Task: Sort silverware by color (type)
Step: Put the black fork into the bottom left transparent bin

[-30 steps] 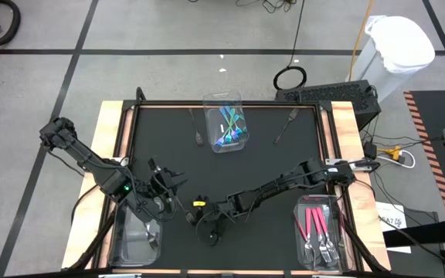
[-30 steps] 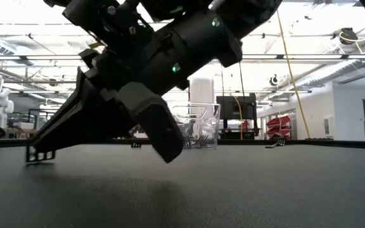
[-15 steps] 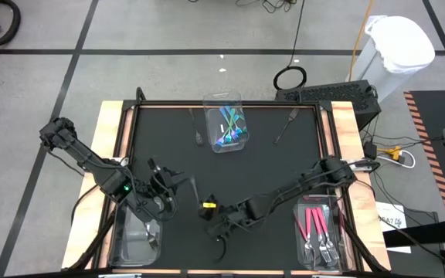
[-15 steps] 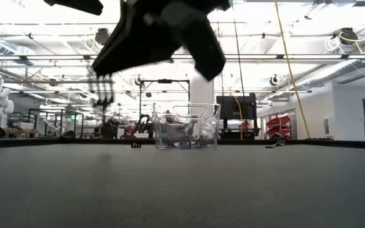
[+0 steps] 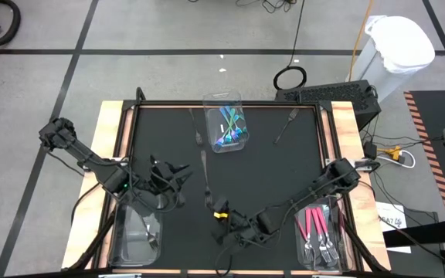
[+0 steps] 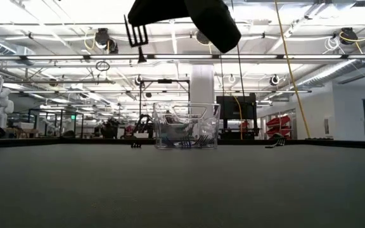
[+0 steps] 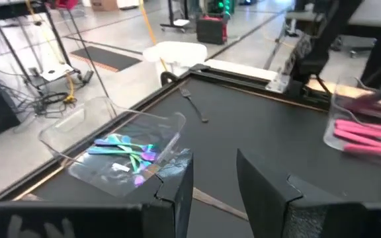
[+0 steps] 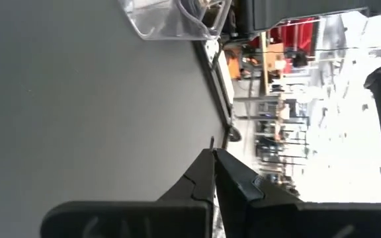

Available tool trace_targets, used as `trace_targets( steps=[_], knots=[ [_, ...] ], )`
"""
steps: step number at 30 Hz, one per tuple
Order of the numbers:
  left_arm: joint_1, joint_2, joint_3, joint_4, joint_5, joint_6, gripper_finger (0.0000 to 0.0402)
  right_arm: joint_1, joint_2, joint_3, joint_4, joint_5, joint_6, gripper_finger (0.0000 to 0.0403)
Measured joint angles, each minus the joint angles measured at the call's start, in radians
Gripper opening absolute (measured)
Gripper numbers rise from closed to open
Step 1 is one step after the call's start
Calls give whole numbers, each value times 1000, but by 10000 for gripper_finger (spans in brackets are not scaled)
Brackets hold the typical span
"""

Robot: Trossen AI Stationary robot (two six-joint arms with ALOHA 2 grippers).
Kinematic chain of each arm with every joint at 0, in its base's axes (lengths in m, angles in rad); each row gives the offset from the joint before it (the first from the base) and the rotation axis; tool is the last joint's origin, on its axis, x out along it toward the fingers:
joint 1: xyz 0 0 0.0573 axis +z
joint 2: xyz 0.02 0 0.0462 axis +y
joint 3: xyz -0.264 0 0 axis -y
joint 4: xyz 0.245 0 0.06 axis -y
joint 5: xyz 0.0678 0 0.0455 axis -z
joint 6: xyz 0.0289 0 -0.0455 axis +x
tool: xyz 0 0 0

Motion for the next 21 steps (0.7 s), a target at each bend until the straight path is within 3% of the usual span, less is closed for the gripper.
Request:
trace_targets(
  steps=[13,17,21],
  knots=[
    [19,-1,0,18,-166,99,119,53,0,0,23,277,-154,0],
    [25,-19,0,59,-58,-39,111,72,0,0,76,313,-204,0],
    [31,-26,2,63,100,-59,91,93,0,0,135,305,-241,0]
  ],
)
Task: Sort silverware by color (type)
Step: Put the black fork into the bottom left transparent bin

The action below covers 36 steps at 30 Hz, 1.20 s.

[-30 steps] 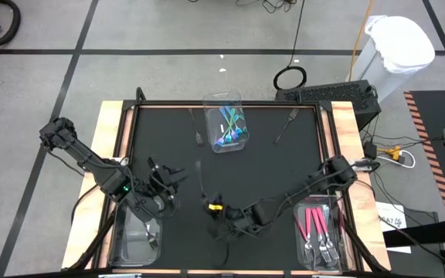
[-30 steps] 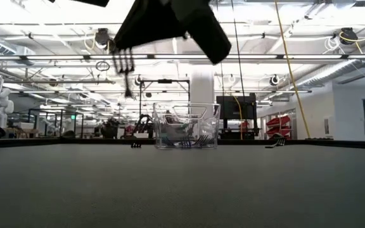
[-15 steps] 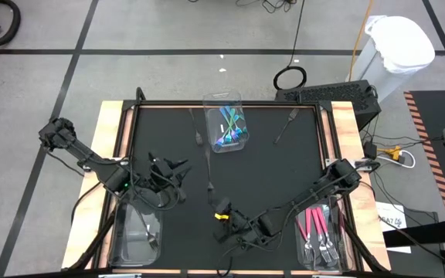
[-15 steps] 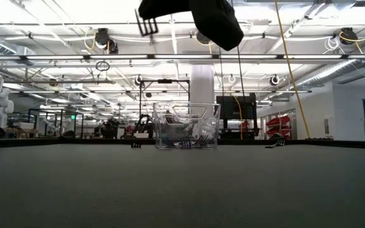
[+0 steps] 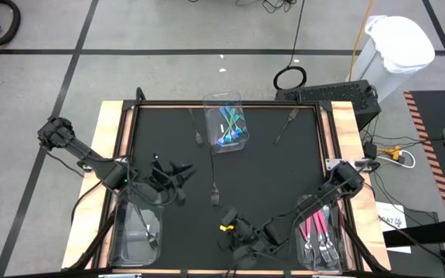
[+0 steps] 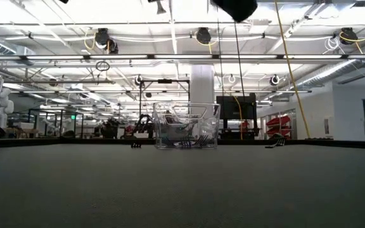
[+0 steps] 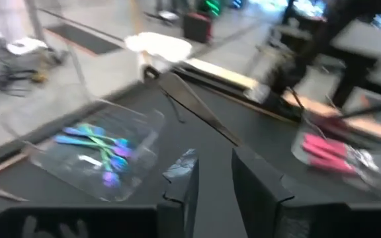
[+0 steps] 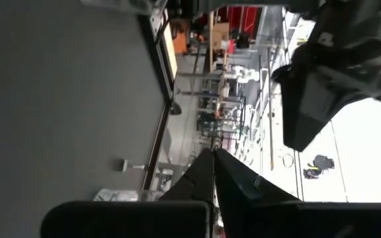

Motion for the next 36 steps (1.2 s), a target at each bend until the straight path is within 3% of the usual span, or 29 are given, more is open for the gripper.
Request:
trace_targets(
  steps=[3,11,15,19,23,25,30,33,36],
  knots=[
    [0,0,0,-19,33,23,77,13,0,0,42,-14,-21,0],
    [32,-37,-71,10,-53,53,71,29,0,2,111,-31,-77,0],
    [83,-99,-151,22,-6,111,71,30,0,2,114,-31,-89,0],
    [120,-159,-250,223,153,251,71,37,0,2,115,-31,-96,0],
    [138,-184,-343,630,267,395,75,40,0,2,142,-32,-114,0],
    [149,-184,-370,755,338,427,90,39,0,2,148,-31,-115,0],
    [172,-178,-373,738,379,386,179,44,0,2,148,-31,-118,0],
    [200,-169,-373,700,372,307,240,47,0,2,152,-31,-122,0],
    [231,-156,-375,651,348,116,278,46,0,2,154,-31,-129,0]
  ],
)
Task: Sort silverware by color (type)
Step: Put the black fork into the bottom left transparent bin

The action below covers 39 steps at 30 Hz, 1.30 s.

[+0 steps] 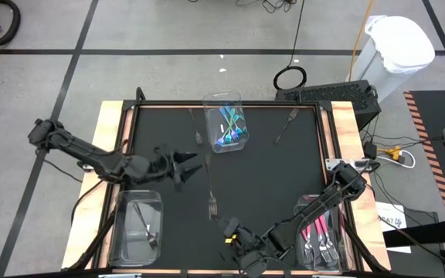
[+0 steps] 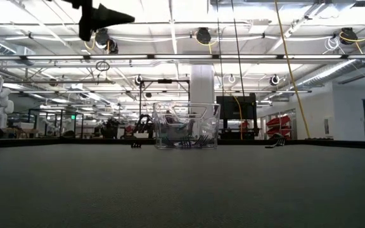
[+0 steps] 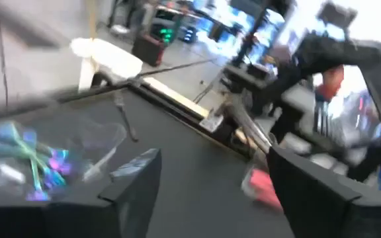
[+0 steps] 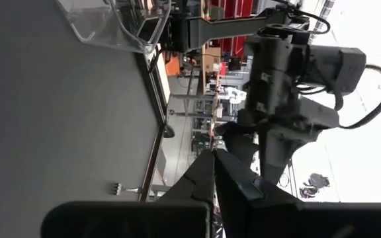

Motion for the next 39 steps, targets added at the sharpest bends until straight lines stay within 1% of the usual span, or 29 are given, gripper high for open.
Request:
trace_targets(
  steps=[4,8,14,16,19,27,39],
  knots=[
    [36,8,2,68,-1,-163,291,0,0,0,0,-12,-4,0],
    [62,10,2,60,15,-195,293,0,0,0,0,-22,-4,0],
    [85,26,2,62,119,-245,293,0,0,0,0,-21,-4,0],
    [87,33,2,73,150,-249,293,-1,0,0,0,-21,-4,0],
    [87,48,2,69,157,-250,293,-3,0,0,0,-22,3,0],
    [87,104,2,197,192,-241,293,-18,0,0,-4,-23,21,0],
    [97,122,2,256,194,-222,292,-18,-1,0,-8,-24,23,0]
  ],
)
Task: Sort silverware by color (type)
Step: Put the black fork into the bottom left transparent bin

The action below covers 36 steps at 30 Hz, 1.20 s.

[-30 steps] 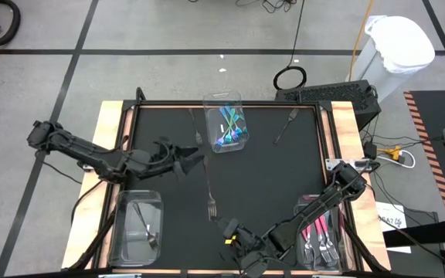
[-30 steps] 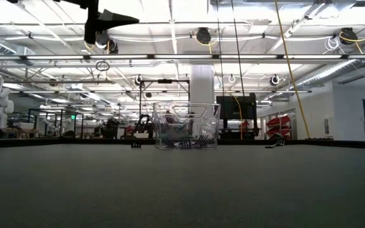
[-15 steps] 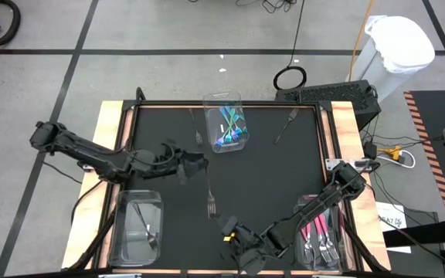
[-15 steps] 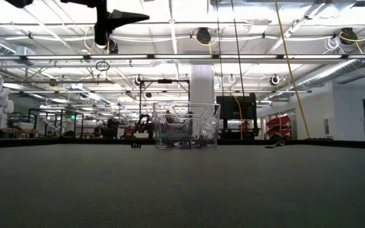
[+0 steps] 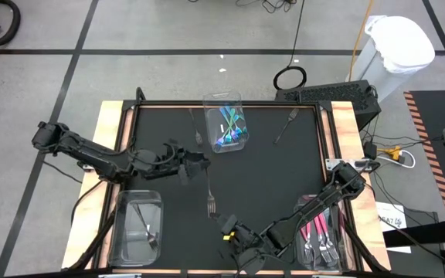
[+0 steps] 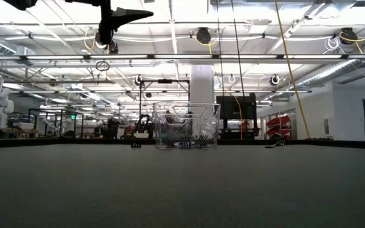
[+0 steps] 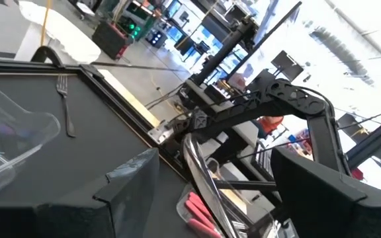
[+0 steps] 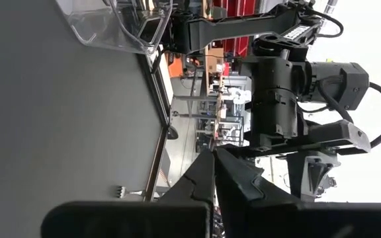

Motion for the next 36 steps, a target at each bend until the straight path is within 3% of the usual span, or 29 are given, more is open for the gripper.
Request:
trace_targets(
  steps=[4,9,25,36],
  knots=[
    [0,0,0,-2,1,0,279,0,0,0,0,0,0,0],
    [0,0,0,-2,1,-1,234,0,0,0,0,0,0,0],
    [-1,-3,2,7,11,-20,15,-1,0,-2,-24,-4,0,7],
    [0,-2,2,0,52,4,15,-9,1,-2,-70,-58,100,72]
  ],
)
